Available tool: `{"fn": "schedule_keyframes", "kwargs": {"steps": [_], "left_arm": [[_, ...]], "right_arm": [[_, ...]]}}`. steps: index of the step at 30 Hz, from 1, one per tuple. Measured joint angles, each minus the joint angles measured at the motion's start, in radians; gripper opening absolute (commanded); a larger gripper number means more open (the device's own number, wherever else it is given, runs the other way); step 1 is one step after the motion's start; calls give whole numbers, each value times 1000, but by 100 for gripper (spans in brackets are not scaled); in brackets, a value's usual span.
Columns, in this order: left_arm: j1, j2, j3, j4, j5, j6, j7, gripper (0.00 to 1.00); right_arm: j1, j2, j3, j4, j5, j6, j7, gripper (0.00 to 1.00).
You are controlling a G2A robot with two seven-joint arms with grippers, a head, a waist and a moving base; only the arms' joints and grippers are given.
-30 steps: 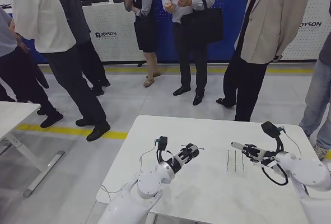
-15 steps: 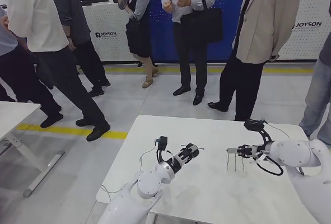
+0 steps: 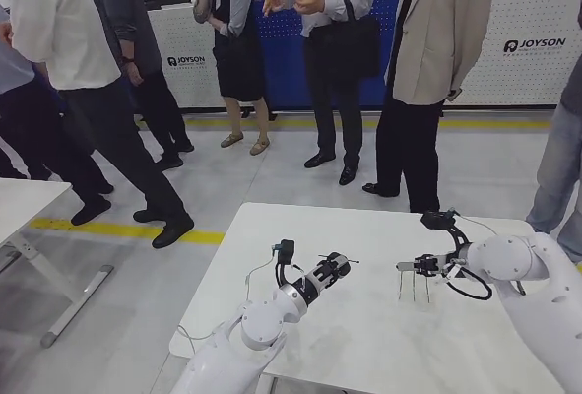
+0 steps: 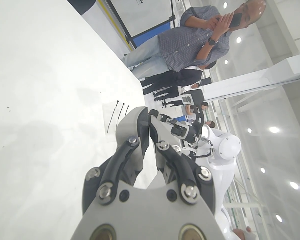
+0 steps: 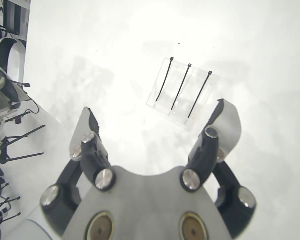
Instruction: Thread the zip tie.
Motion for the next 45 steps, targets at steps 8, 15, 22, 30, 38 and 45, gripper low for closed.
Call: {"fn": "schedule_keyframes", "kwargs": {"steps": [8,15,22,30,38,45], "left_arm": [[0,0,0,0,0,0,0,0],[0,0,0,0,0,0,0,0],[0,0,0,0,0,0,0,0],[0,0,0,0,0,0,0,0],[0,0,0,0,0,0,0,0],[0,0,0,0,0,0,0,0]], "right_arm": [[77,-22,-55,81,74,-106,72,100],[198,-90,-185,330,152,-117,97,100],[234,-119,-225,422,190,-139,114,100],[218,-114,-212,416,181,-120,55,100],[207,-106,-203,376,134,-15,45,55],[222,-116,-216,415,130,27,61,33]]}}
